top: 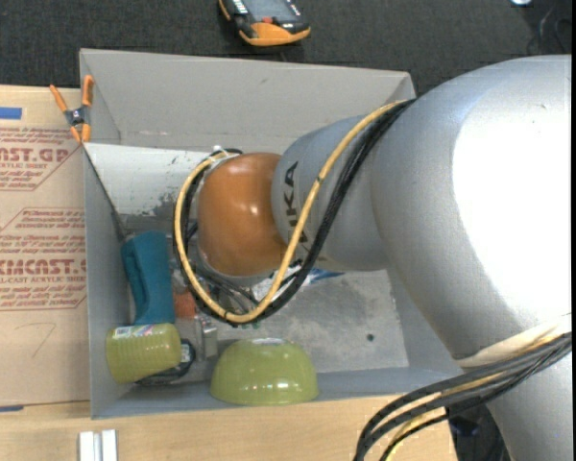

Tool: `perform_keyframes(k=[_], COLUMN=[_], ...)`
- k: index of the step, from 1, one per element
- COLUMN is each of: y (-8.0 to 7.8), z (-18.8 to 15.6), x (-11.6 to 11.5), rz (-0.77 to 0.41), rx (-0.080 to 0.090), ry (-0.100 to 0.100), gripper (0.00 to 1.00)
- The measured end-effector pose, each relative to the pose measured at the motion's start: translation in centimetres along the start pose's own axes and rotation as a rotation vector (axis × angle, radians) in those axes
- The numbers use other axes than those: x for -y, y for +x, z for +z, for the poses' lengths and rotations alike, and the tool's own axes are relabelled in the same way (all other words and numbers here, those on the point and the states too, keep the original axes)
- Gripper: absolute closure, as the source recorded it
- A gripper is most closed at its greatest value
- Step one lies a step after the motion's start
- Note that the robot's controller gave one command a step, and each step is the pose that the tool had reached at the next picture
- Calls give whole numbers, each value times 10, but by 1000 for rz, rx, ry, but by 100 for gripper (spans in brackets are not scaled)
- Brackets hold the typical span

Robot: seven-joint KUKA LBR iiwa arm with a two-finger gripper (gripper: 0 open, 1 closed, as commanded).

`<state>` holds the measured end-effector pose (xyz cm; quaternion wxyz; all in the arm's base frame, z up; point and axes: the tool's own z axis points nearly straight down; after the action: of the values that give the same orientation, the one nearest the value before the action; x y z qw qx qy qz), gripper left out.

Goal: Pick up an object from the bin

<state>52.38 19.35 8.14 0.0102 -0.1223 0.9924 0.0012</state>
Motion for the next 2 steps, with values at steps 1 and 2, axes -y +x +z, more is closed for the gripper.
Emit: perform_keyframes(k=[1,2], y=[-17,-17], z=[8,8], x=[129,128], rz=[238,234], rx=[6,6], ry=[-2,-1], gripper=[100,100])
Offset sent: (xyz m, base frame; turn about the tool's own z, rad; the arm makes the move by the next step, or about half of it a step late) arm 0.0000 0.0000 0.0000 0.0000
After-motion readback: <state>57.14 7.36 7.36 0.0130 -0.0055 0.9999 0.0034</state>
